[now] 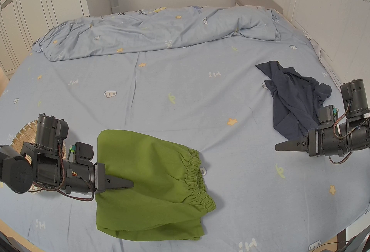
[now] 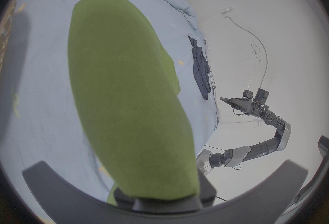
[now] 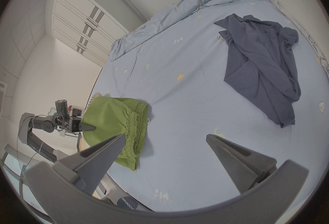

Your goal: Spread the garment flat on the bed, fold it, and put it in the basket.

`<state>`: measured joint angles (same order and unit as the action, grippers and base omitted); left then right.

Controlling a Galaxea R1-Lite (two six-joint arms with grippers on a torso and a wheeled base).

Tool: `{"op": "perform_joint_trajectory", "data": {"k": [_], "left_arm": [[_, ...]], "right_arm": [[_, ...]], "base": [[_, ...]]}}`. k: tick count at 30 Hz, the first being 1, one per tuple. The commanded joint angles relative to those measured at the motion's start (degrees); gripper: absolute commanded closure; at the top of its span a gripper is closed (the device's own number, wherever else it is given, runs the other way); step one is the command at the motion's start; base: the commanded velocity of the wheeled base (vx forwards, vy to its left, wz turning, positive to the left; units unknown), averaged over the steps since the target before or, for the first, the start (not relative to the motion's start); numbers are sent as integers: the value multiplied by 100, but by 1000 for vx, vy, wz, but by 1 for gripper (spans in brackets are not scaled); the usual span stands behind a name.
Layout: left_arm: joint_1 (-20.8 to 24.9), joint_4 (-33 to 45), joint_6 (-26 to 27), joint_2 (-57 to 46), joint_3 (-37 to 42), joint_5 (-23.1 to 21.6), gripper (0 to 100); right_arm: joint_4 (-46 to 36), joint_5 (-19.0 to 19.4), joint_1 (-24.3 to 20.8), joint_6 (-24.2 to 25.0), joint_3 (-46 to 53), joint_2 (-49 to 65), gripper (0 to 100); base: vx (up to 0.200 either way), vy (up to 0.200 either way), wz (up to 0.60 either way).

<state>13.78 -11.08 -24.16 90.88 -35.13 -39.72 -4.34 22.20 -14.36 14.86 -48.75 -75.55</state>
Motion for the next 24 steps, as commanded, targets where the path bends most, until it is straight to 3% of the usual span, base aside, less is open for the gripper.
{"op": "perform_joint_trajectory", "data": {"k": [1, 13, 24], "left_arm": [[-94, 53, -1, -246, -2, 8, 100], [143, 273, -1, -317, 24, 17, 100], [635, 273, -18, -273, 94, 632, 100]], "right_arm": [[3, 4, -41, -1, 6, 13, 0], [-5, -5, -102, 8, 15, 57, 0], [-14, -5, -102, 8, 15, 137, 0]], "base": [[0, 200, 0], [0, 200, 0], [0, 200, 0]]}}
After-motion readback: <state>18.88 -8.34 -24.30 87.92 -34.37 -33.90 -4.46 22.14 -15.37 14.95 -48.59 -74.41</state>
